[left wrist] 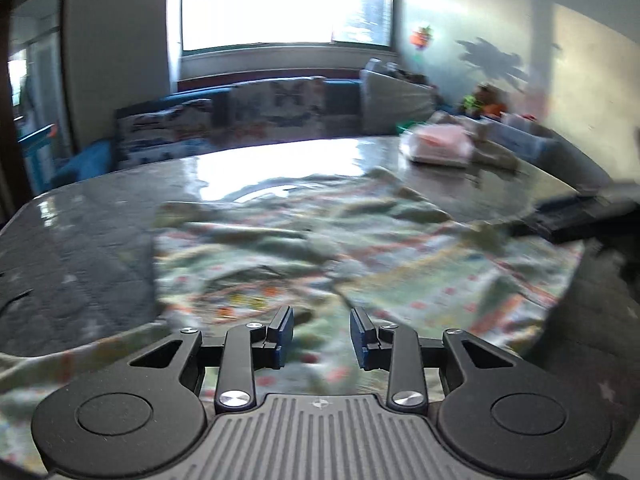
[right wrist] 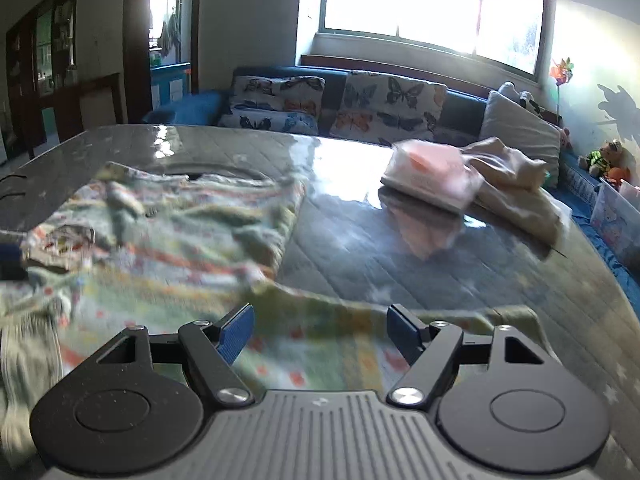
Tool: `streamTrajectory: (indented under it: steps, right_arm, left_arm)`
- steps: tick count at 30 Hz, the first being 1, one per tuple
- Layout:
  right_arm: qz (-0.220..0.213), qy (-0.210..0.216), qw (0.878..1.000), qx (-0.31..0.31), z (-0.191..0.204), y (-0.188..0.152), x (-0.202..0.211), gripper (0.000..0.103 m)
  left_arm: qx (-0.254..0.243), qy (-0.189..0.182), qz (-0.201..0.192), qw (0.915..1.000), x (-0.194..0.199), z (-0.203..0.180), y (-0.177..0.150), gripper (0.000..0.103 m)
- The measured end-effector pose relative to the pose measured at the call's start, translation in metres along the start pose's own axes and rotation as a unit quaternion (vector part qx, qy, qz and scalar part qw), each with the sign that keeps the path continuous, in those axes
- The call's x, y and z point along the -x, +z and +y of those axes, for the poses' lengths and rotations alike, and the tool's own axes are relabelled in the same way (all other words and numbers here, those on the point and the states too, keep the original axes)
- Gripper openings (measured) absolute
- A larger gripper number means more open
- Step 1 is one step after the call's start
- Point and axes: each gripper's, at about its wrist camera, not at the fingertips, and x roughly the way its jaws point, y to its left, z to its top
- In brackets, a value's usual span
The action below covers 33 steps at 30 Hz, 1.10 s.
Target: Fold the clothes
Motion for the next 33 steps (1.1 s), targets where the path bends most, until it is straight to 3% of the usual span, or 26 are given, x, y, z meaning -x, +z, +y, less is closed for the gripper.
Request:
streamTrajectory:
  steps: [9, 16, 24, 33]
  right_arm:
    - [0.027, -0.024, 0.999, -0.003, 0.003, 0.001, -0.041, 0.076]
    - [0.01, -0.022, 1.0, -0.018, -0.001, 0.005, -0.029, 0.076]
    - [0.023, -0.02, 0.999, -0.021, 0.0, 0.001, -0.035, 0.077]
    - [0.032, 0.002, 0.999, -0.002, 0.001, -0.023, -0.003, 0.083]
  left_arm:
    - [-0.02, -0.024, 0.023, 0.9992, -0.009, -0.015, -0.016, 0.034]
    - [-0.017, -0.027, 0.024, 0.9992, -0.01, -0.013, -0.016, 0.034]
    - [-0.015, -0.024, 0.026, 0.9992, -0.009, -0.013, -0.014, 0.037]
    - [-0.023, -0.027, 0.022, 0.9991, -0.003, -0.022, -0.009, 0.047]
